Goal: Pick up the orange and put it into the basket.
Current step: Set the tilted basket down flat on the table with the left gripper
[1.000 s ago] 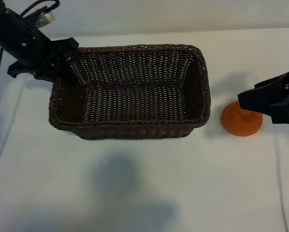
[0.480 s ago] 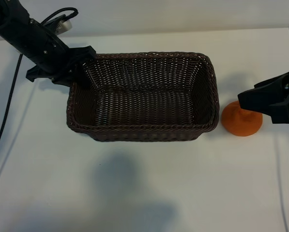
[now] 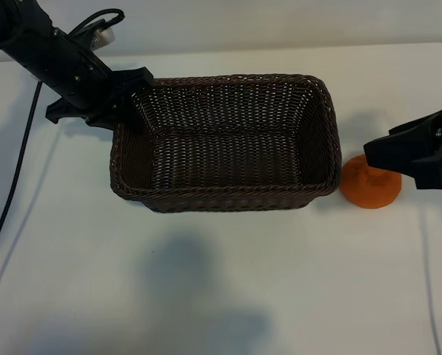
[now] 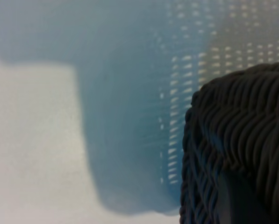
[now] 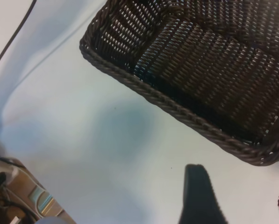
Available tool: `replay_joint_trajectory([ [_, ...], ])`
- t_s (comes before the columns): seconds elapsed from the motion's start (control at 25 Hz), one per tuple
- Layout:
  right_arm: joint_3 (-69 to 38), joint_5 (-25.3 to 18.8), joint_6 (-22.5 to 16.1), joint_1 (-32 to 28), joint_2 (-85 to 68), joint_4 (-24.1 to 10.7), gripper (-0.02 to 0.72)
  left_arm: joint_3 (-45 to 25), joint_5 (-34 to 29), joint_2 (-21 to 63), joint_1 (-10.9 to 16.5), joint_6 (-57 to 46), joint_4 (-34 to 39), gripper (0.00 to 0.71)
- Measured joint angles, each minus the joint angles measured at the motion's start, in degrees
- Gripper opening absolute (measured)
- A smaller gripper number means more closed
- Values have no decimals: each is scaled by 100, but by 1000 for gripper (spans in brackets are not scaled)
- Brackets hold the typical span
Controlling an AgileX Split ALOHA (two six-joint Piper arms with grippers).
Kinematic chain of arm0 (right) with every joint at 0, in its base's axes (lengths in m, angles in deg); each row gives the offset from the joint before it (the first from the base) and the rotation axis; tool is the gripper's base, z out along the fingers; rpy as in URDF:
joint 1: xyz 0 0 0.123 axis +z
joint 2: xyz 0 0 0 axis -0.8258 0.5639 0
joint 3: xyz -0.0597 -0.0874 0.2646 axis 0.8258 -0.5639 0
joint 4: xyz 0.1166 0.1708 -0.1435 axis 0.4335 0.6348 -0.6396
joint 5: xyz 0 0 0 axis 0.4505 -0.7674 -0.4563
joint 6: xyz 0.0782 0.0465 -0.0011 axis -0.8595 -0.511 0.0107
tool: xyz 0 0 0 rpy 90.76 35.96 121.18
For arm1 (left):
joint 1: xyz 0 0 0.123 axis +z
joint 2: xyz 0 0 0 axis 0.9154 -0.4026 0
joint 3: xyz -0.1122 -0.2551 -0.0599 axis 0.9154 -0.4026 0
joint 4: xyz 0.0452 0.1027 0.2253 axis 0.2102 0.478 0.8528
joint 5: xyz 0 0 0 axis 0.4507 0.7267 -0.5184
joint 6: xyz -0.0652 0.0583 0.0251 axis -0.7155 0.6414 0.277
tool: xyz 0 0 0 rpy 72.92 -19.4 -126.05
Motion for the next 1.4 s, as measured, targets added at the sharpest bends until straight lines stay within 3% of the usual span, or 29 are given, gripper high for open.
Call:
replay_joint_trajectory([
  [1.2, 0, 0, 0, 0, 0, 0, 420, 2, -36, -342, 0, -11, 83, 153],
  [1.32, 0, 0, 0, 0, 0, 0, 420, 2, -93, -337, 0, -77, 69, 205],
  [1.4, 0, 0, 0, 0, 0, 0, 420, 2, -155, -337, 0, -126, 28, 284],
])
